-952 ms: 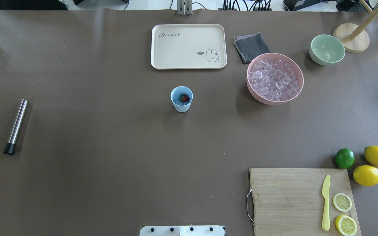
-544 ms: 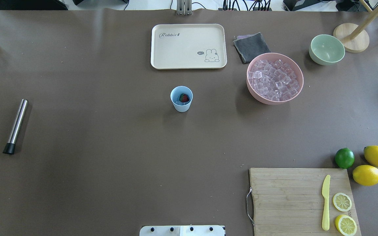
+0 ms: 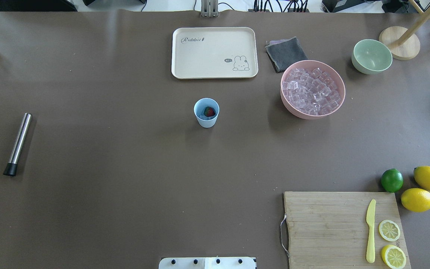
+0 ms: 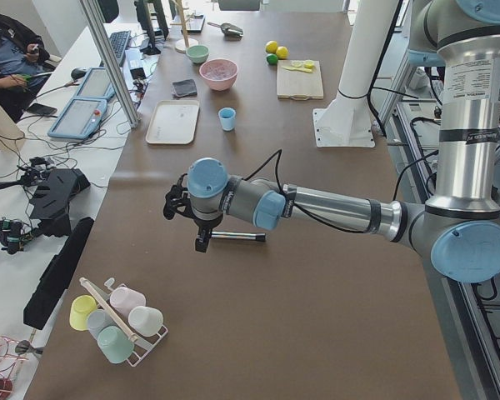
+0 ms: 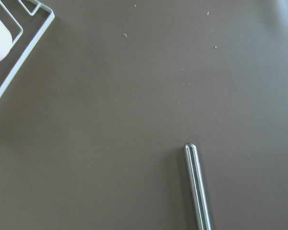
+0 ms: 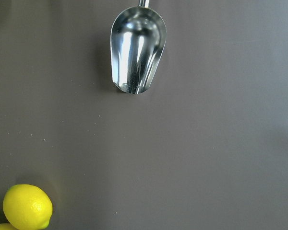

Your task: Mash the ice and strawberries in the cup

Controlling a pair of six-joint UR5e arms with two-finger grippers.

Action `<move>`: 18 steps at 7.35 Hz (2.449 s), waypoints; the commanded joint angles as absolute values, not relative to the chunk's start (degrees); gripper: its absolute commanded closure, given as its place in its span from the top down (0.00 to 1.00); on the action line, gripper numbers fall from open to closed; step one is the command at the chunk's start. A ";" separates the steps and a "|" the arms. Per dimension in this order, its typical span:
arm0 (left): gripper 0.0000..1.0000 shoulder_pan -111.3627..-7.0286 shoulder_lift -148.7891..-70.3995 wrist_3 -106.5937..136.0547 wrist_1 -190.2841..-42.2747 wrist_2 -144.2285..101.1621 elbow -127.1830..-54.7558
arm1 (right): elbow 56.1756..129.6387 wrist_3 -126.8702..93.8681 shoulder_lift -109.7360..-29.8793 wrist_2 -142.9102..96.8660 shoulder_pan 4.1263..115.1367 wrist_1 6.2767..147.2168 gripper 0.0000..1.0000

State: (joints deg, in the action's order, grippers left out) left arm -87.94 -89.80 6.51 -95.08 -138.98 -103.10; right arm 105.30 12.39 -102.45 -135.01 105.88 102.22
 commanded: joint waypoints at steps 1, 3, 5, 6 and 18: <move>0.99 -88.95 -88.68 5.71 -91.14 -129.91 -106.54 | 105.38 11.34 -102.39 -135.09 105.91 102.30 1.00; 0.99 -88.94 -88.51 5.36 -94.98 -129.73 -106.17 | 104.68 11.34 -102.05 -133.96 104.95 102.30 1.00; 0.99 -88.59 -89.46 5.80 -99.23 -130.25 -100.41 | 104.59 11.51 -102.47 -134.12 105.55 101.87 1.00; 0.99 -88.68 -88.60 6.32 -99.66 -130.25 -99.33 | 105.46 12.56 -104.13 -133.86 105.64 100.91 1.00; 0.99 -88.86 -88.60 10.54 -97.30 -131.49 -96.92 | 98.43 5.40 -93.70 -134.31 97.49 97.47 1.00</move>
